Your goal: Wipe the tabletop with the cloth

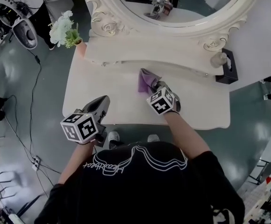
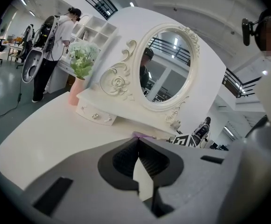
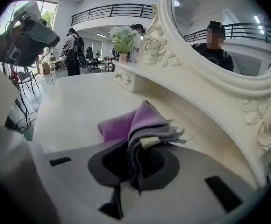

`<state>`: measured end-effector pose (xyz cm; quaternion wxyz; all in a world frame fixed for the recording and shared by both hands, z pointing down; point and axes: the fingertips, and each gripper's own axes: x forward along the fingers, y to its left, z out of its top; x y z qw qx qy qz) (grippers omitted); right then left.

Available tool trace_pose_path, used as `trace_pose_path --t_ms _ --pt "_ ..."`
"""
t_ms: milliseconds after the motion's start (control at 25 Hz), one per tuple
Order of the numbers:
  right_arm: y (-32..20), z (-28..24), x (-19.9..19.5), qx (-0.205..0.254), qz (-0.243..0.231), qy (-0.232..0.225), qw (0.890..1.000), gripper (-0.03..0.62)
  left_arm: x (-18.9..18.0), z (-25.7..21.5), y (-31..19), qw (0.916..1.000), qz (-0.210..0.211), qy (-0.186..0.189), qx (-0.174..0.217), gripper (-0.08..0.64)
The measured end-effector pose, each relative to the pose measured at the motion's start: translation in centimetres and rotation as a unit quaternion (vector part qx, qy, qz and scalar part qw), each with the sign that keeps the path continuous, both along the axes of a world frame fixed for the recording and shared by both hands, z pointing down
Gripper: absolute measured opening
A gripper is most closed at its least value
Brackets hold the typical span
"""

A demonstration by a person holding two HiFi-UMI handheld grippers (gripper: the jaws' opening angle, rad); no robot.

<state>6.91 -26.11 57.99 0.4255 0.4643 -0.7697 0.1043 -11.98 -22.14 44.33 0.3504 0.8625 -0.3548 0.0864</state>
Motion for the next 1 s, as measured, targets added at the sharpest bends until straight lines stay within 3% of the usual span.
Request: trace_pose_path --t_ms 280,1000 --pt "1.0 0.1 3.1 0.001 0.007 0.000 1.000 0.046 3.6 0.1 1.1 0.9998 0.018 -0.001 -0.002 0.005" --pt "3.0 0.1 8.8 0.009 0.026 -0.005 1.000 0.046 8.5 -0.1 3.3 0.9987 0.044 -0.026 -0.002 0.005"
